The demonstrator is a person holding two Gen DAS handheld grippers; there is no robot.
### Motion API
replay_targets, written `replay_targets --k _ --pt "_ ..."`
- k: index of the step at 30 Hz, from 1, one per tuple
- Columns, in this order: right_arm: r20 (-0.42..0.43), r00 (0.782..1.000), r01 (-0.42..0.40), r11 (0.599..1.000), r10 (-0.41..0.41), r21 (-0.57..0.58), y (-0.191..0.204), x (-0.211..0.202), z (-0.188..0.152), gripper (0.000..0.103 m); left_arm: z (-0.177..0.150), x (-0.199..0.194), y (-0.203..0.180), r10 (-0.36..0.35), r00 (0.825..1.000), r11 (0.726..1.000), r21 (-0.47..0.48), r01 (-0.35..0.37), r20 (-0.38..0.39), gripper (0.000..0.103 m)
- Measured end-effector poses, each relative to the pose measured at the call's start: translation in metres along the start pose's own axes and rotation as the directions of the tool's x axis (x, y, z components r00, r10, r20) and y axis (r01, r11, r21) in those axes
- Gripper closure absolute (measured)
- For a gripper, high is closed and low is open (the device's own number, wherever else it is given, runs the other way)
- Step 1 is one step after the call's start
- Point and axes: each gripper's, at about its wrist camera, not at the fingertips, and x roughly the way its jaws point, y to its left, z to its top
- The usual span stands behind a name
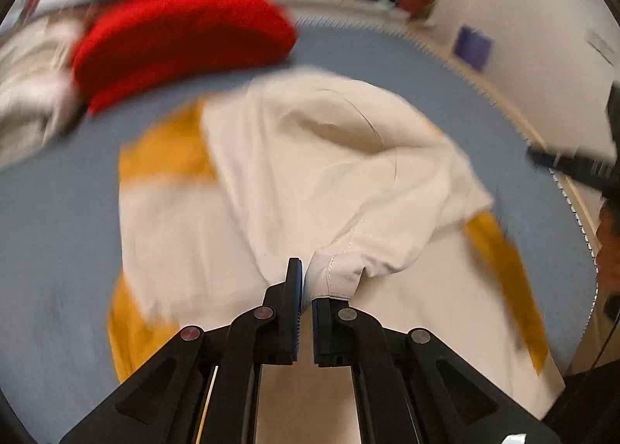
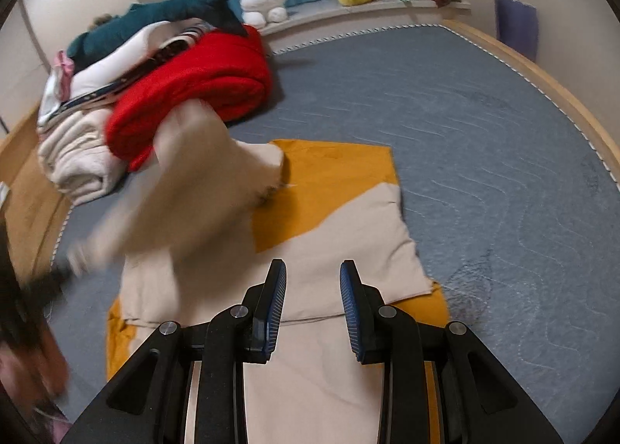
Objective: Fold large clothes
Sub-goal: 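Fold the held hood down onto the jacket front with the left tool, release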
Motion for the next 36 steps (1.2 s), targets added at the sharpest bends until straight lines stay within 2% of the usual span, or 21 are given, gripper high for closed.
replay_targets --k 3,5,7,8,10,12,15,17,20,21,22,24,25,26,27,29,31,34,36 --pt "-0.012 0.999 -0.039 0.999 0.039 -0.001 0.006 0.002 -0.007 0.073 -0.020 0.000 0.014 -0.037 0.999 0.990 -0.134 0.035 -0.009 0.101" --pt "-0.031 0.998 -0.056 0.998 0.057 0.002 0.009 0.008 -0.011 0.072 -0.014 0.004 0.025 -0.069 0.998 0.974 -0.215 0.070 0.012 0.101" --pt "-0.053 0.996 -0.074 0.997 0.075 0.009 0.013 0.017 -0.015 0.072 -0.008 0.013 0.034 -0.099 0.995 0.955 -0.282 0.088 -0.028 0.100" --pt "-0.068 0.994 -0.082 0.996 0.083 0.015 0.015 0.023 -0.017 0.071 -0.008 0.017 0.034 -0.116 0.991 0.958 -0.270 0.094 -0.068 0.100" --pt "-0.094 0.991 -0.096 0.994 0.100 0.042 0.017 0.034 -0.020 0.070 -0.003 0.026 0.024 -0.108 0.977 0.986 -0.149 0.081 -0.185 0.100" --pt "-0.126 0.983 -0.125 0.988 0.135 0.088 0.019 0.049 -0.023 0.069 -0.002 0.021 0.024 -0.121 0.970 0.991 -0.076 0.107 -0.211 0.100" --pt "-0.167 0.971 -0.153 0.979 0.174 0.134 0.025 0.070 -0.027 0.067 0.006 0.000 0.048 -0.196 0.973 0.973 -0.144 0.178 -0.123 0.097" --pt "-0.195 0.965 -0.149 0.979 0.174 0.138 0.030 0.085 -0.030 0.065 0.009 -0.011 0.063 -0.210 0.976 0.964 -0.180 0.198 -0.051 0.097" --pt "-0.242 0.954 -0.146 0.978 0.180 0.150 0.036 0.107 -0.039 0.064 0.019 -0.021 0.075 -0.252 0.968 0.946 -0.207 0.249 0.011 0.093" --pt "-0.256 0.948 -0.153 0.975 0.191 0.159 0.038 0.114 -0.042 0.064 0.021 -0.023 0.073 -0.269 0.963 0.944 -0.194 0.267 0.015 0.080" --pt "-0.264 0.943 -0.161 0.973 0.202 0.168 0.038 0.118 -0.045 0.064 0.021 -0.024 0.067 -0.272 0.962 0.949 -0.165 0.269 0.006 0.052" --pt "-0.276 0.930 -0.187 0.960 0.241 0.208 0.039 0.127 -0.049 0.063 0.015 -0.025 0.041 -0.257 0.965 0.966 -0.015 0.257 -0.052 0.022" --pt "-0.279 0.922 -0.207 0.950 0.269 0.233 0.039 0.131 -0.051 0.063 0.011 -0.025 0.028 -0.227 0.971 0.970 0.070 0.232 -0.069 0.022" --pt "-0.281 0.914 -0.223 0.942 0.291 0.250 0.039 0.135 -0.052 0.063 0.012 -0.025 0.025 -0.188 0.980 0.975 0.105 0.195 -0.070 0.022" --pt "-0.283 0.911 -0.227 0.939 0.298 0.258 0.040 0.139 -0.052 0.062 0.011 -0.022 0.025 -0.166 0.984 0.980 0.100 0.173 -0.070 0.024" --pt "-0.287 0.914 -0.215 0.943 0.286 0.253 0.041 0.144 -0.054 0.061 0.013 -0.012 0.039 -0.206 0.977 0.978 -0.011 0.206 -0.061 0.030" --pt "-0.293 0.918 -0.197 0.948 0.268 0.251 0.040 0.150 -0.056 0.060 0.013 0.005 0.054 -0.218 0.975 0.967 -0.146 0.209 -0.049 0.052" --pt "-0.293 0.920 -0.183 0.946 0.261 0.269 0.034 0.160 -0.056 0.060 0.012 0.028 0.064 -0.179 0.983 0.955 -0.246 0.166 -0.034 0.063" --pt "-0.269 0.928 -0.188 0.947 0.258 0.261 0.034 0.165 -0.053 0.060 0.011 0.049 0.071 -0.164 0.986 0.940 -0.308 0.146 -0.034 0.065"
